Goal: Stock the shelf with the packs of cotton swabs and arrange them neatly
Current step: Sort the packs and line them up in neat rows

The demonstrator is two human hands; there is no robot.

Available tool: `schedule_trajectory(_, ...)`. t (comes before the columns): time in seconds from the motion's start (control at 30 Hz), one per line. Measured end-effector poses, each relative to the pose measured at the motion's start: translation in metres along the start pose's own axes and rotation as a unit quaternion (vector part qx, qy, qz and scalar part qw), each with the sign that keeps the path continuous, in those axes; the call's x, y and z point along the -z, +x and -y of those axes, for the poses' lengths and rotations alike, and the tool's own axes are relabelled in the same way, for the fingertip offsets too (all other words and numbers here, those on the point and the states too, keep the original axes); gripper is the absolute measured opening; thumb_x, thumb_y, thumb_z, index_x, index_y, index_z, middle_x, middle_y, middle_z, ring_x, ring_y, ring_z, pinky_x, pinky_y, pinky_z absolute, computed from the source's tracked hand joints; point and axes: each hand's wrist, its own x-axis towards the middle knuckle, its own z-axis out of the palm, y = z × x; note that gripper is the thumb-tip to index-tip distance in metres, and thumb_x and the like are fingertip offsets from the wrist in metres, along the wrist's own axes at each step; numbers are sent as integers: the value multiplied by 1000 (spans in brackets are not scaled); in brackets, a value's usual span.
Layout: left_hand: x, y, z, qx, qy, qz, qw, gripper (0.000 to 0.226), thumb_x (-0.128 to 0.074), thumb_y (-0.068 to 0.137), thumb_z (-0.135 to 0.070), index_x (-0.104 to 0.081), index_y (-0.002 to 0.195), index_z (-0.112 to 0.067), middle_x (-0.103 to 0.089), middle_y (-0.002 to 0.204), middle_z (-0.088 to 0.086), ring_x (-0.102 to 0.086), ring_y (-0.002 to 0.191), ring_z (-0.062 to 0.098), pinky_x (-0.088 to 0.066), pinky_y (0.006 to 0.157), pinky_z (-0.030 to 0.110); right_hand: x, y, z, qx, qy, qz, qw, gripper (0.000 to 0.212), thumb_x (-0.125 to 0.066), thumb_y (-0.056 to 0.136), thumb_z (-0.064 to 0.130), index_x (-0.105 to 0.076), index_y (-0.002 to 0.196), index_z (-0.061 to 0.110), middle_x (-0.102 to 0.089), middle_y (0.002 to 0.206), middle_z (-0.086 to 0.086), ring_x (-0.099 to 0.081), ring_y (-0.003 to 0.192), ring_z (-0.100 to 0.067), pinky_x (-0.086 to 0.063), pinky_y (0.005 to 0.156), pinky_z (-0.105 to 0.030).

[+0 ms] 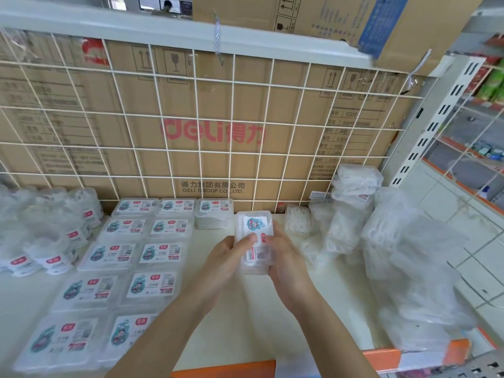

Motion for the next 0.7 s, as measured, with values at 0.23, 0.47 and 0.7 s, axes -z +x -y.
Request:
schedule_trajectory(0.23,10,6,-3,-13,-165,-27,986,46,-63,82,-28,-55,124,-13,-68,112,12,-65,104,27,-47,97,46,-2,0,-8,-21,4,26,999,61,-62,78,37,-45,135,23,-65,120,-4,-61,111,-20,-48,94,-38)
schedule_trajectory(0.47,17,14,-4,-50,-62,-97,992,73,-72,67,-29,-42,131,-12,-63,115,6,-67,94,9,-55,77,26,-1,11,-9,-17,40,-62,997,54,-71,66,28,-51,112,9,-69,106,-13,-68,89,-21,-53,72,-32)
schedule_trajectory(0.7,79,17,1,-123,477,-157,856,77,-23,72,-66,-48,133,-26,-48,132,-8,-36,130,16,-17,108,31,13,41,-21,-94,-71,-105,987,17,-65,83,11,-57,99,8,-69,93,-10,-65,66,-10,-47,55,-19)
